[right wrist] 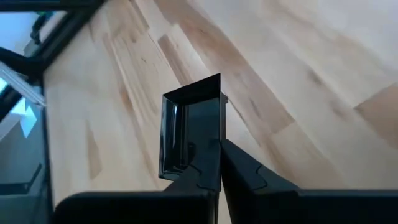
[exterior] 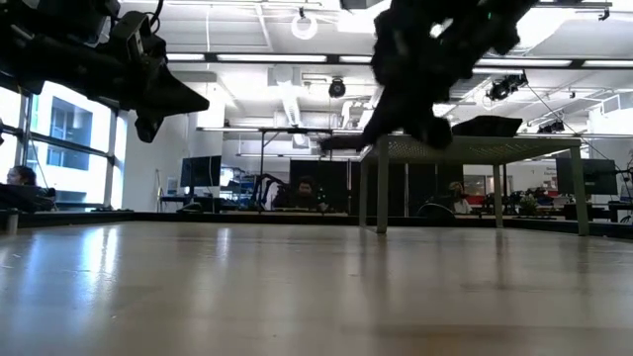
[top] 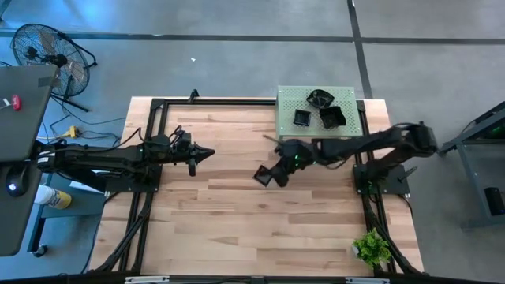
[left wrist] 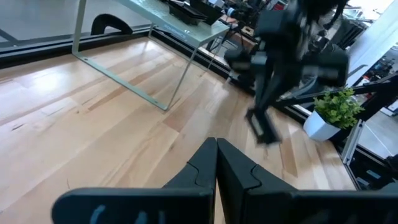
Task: Pick & Place Mini shaped plates
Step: Stack the black square plate on top of the black square plate on the shelf
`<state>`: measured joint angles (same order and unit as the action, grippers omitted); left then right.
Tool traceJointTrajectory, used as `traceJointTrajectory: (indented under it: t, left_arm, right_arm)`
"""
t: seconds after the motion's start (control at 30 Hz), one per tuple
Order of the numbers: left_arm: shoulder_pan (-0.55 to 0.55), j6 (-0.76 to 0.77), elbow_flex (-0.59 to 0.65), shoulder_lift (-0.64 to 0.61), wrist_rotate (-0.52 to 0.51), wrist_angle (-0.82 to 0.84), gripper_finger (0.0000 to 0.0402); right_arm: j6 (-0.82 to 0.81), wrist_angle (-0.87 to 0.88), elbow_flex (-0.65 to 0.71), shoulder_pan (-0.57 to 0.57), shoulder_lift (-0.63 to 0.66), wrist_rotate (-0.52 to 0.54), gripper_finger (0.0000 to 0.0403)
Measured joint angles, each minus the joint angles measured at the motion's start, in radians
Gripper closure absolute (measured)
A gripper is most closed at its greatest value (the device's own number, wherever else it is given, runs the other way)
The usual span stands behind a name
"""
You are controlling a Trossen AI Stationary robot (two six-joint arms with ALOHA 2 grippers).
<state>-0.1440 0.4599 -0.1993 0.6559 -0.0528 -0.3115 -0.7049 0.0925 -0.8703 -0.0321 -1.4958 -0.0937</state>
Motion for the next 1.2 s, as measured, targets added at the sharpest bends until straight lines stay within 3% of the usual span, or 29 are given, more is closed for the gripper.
traceJointTrajectory:
  t: [0.23,0.37,0.53,0.83,1.2]
  left_arm:
    - [0.0,-0.008,0.0,0.0,0.014,0.0,0.0401]
    - [0.0,-0.01,0.0,0.0,0.013,0.0,0.0401]
    - [0.0,-0.01,0.0,0.0,0.011,0.0,0.0401]
    - [0.0,-0.006,0.0,0.0,0.009,0.0,0.0401]
    - [0.0,-0.003,0.0,0.0,0.009,0.0,0.0401]
  right_arm:
    - [0.183,0.453,-0.254,-0.154,0.167,-0.074,0.04]
    - [0.42,0.749,-0.465,-0.335,0.153,-0.115,0.0399]
    - [0.71,0.984,-0.648,-0.581,0.072,-0.207,0.0401]
    - [1.047,1.158,-0.718,-0.862,-0.087,-0.476,0.0402]
    - [1.178,1.203,-0.718,-0.924,-0.138,-0.508,0.0402]
